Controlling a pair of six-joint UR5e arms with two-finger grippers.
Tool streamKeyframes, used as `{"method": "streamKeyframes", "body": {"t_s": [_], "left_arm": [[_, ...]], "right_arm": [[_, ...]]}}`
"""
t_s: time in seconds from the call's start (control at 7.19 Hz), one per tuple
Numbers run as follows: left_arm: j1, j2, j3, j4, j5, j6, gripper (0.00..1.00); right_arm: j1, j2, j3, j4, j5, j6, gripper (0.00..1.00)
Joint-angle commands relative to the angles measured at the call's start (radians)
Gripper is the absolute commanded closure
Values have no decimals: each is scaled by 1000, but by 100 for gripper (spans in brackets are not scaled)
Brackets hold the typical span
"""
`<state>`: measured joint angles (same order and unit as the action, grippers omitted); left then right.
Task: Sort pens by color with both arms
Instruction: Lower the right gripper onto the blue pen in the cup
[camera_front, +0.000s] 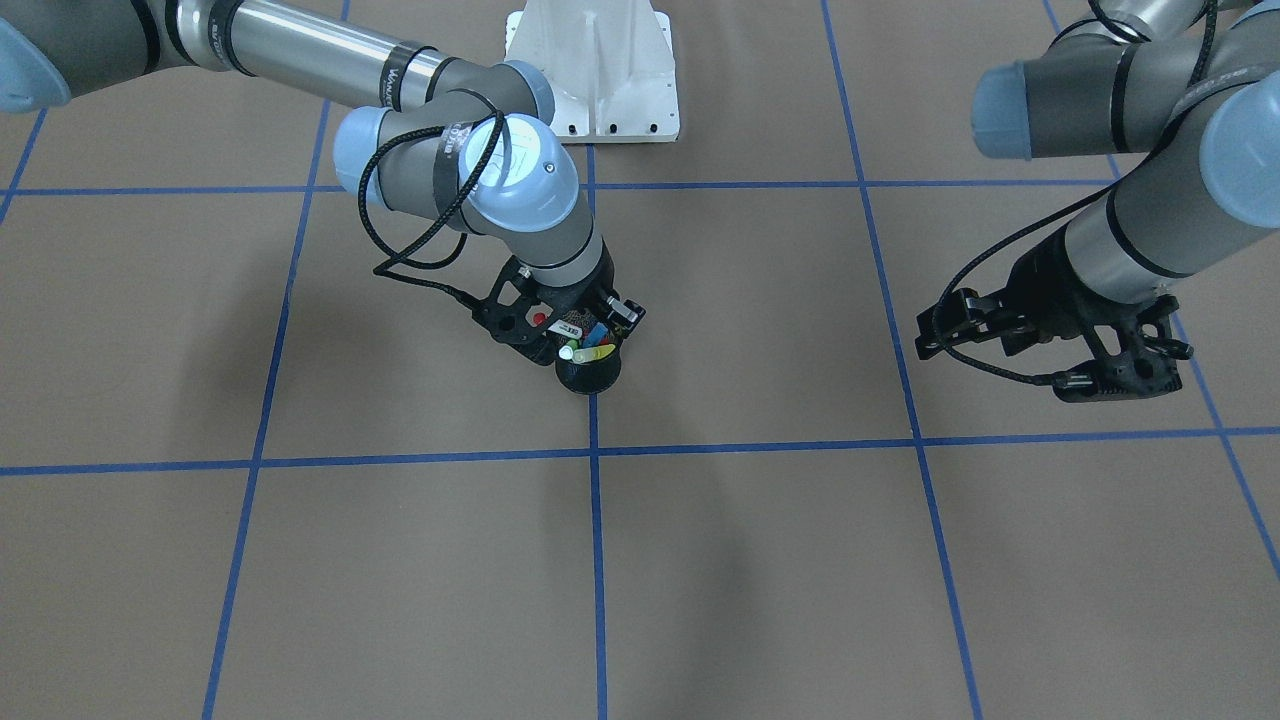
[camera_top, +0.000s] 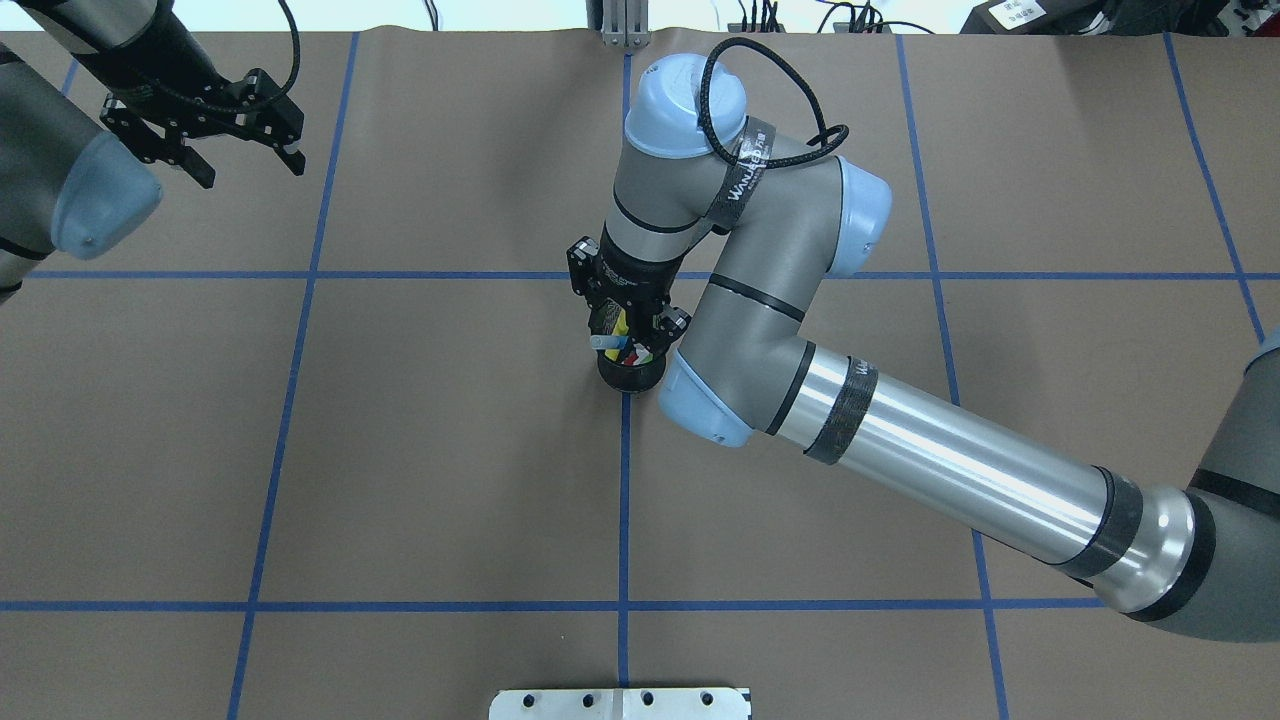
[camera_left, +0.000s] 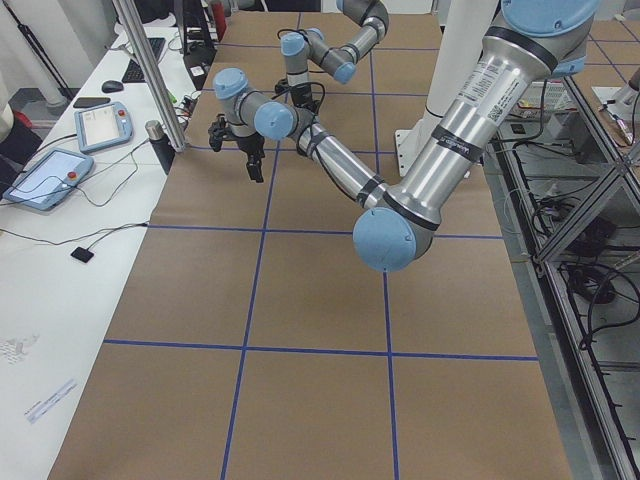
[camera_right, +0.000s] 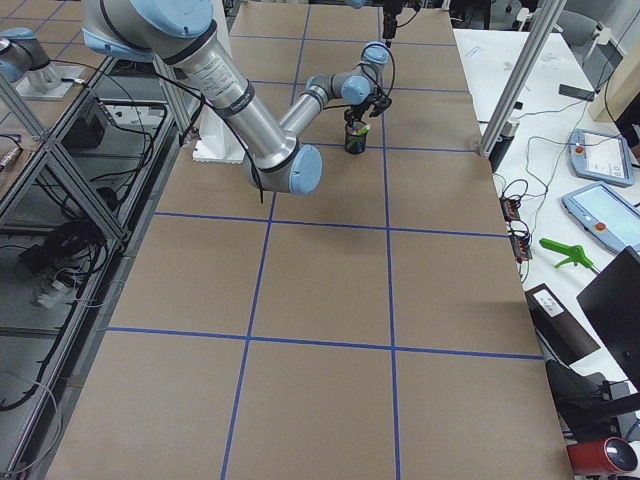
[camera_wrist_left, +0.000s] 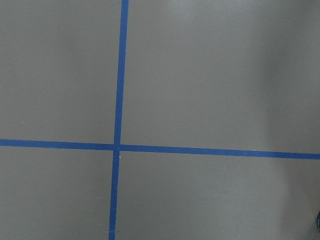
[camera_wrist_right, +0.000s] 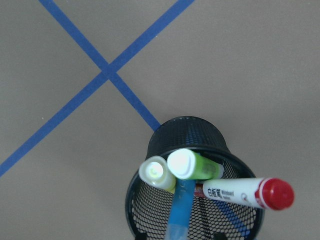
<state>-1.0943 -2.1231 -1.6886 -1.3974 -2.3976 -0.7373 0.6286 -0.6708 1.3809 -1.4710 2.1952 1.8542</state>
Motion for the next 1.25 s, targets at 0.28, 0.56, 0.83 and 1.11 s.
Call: {"method": "streamKeyframes", "body": {"t_s": [0.28,0.56,0.83,1.11], "left_arm": [[1,2,-2,0,0,-1,0],[1,2,-3,1,1,-1,0],[1,2,-3,1,2,-1,0],[1,2,-3,2,2,-1,0]], "right_arm": [[0,8,-5,0,0,-10,67],[-1,8,-5,1,1,-10,77],[-3,8,-3,1,0,-9,58],[-3,8,-3,1,1,-7,45]]}}
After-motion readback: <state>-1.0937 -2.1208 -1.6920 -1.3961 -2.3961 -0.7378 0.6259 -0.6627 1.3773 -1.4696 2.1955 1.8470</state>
